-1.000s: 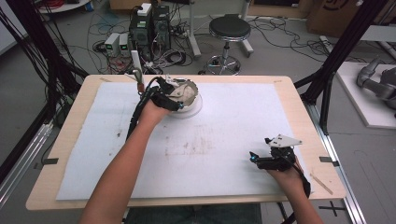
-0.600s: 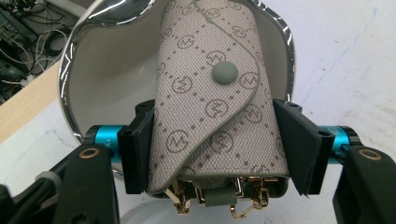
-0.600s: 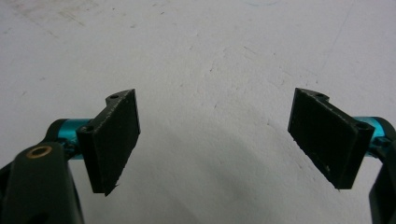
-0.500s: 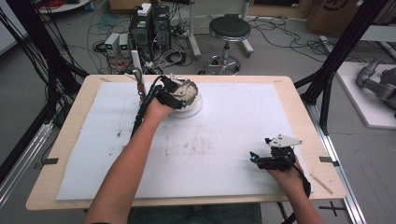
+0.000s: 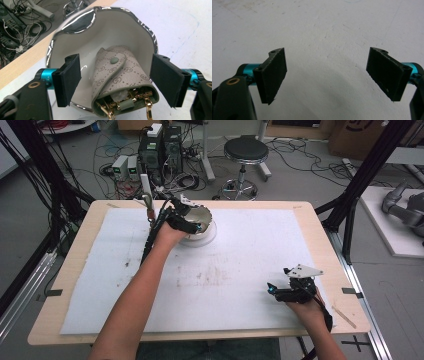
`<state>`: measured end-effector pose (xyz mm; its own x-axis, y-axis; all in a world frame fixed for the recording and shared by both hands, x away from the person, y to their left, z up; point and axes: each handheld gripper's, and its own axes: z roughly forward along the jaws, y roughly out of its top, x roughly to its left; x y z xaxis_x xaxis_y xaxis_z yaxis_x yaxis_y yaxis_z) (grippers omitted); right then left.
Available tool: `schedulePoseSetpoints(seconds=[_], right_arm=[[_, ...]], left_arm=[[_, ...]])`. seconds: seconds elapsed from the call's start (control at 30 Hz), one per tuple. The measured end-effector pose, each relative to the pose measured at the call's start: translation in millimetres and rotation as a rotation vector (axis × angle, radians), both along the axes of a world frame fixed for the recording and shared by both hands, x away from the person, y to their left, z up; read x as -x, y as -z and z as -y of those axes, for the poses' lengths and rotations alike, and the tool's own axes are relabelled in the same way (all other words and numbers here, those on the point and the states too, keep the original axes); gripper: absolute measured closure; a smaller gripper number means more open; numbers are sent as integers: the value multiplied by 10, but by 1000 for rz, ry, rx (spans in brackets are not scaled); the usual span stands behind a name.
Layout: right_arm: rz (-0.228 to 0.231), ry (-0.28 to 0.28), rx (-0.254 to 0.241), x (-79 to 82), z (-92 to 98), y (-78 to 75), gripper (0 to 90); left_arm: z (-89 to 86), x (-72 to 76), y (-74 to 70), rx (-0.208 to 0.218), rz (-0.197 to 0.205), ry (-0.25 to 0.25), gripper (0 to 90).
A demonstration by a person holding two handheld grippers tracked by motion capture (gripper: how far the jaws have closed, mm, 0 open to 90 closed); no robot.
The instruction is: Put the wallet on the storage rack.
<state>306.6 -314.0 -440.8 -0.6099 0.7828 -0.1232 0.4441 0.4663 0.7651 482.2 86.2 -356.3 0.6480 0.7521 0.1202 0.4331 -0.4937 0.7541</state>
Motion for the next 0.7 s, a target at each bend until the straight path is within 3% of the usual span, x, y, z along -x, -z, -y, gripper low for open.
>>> schedulePoseSetpoints(seconds=[0.23, 0.47, 0.7], right_arm=[[4, 4, -2, -7, -2, 1, 170], [2, 0, -1, -21, -36, -3, 170], [3, -7, 3, -51, -64, -3, 170]], left_arm=[[-117, 122, -90, 65, 26, 9, 210], [-278, 341, -143, 134, 43, 67, 192], [-453, 543, -190, 182, 71, 82, 186]])
